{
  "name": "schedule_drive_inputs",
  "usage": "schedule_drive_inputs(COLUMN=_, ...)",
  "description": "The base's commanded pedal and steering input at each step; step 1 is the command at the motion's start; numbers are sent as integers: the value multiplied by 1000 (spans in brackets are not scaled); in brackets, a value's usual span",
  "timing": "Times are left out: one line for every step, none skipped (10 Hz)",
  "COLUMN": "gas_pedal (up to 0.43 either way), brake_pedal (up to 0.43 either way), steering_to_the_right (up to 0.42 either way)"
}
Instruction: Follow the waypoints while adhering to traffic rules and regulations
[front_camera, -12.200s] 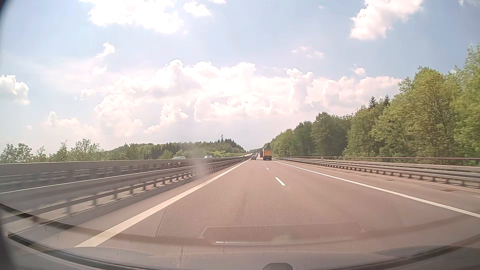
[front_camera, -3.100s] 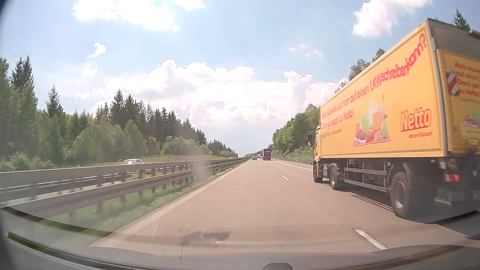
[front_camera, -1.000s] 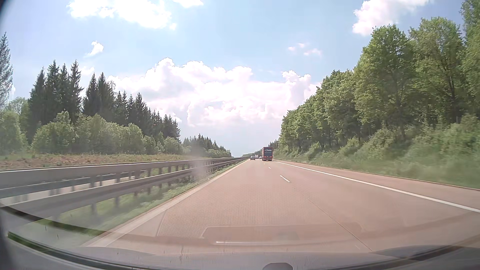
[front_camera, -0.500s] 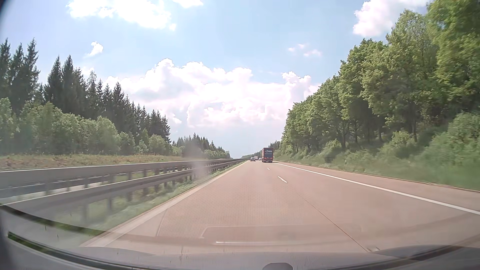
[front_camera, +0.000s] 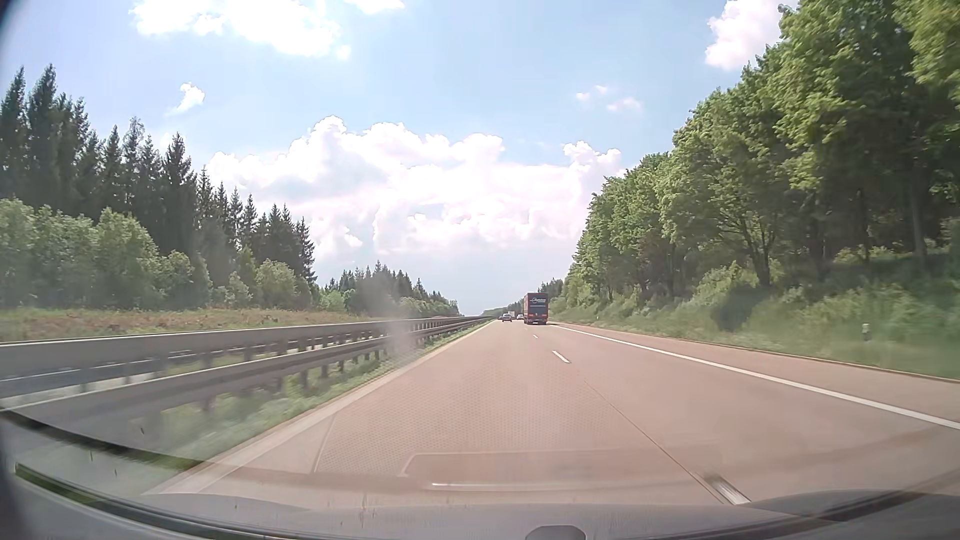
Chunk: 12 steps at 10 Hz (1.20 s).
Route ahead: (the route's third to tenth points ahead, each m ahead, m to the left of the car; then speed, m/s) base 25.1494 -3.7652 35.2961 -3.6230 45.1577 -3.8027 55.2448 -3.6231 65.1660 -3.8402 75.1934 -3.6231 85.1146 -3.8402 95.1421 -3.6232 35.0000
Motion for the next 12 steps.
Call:
schedule_drive_inputs(gas_pedal=370, brake_pedal=0, steering_to_the_right=-2)
schedule_drive_inputs(gas_pedal=370, brake_pedal=0, steering_to_the_right=-2)
schedule_drive_inputs(gas_pedal=370, brake_pedal=0, steering_to_the_right=-3)
schedule_drive_inputs(gas_pedal=370, brake_pedal=0, steering_to_the_right=-2)
schedule_drive_inputs(gas_pedal=370, brake_pedal=0, steering_to_the_right=-2)
schedule_drive_inputs(gas_pedal=370, brake_pedal=0, steering_to_the_right=-2)
schedule_drive_inputs(gas_pedal=370, brake_pedal=0, steering_to_the_right=-3)
schedule_drive_inputs(gas_pedal=370, brake_pedal=0, steering_to_the_right=-3)
schedule_drive_inputs(gas_pedal=370, brake_pedal=0, steering_to_the_right=-2)
schedule_drive_inputs(gas_pedal=370, brake_pedal=0, steering_to_the_right=-2)
schedule_drive_inputs(gas_pedal=370, brake_pedal=0, steering_to_the_right=-2)
schedule_drive_inputs(gas_pedal=370, brake_pedal=0, steering_to_the_right=-2)
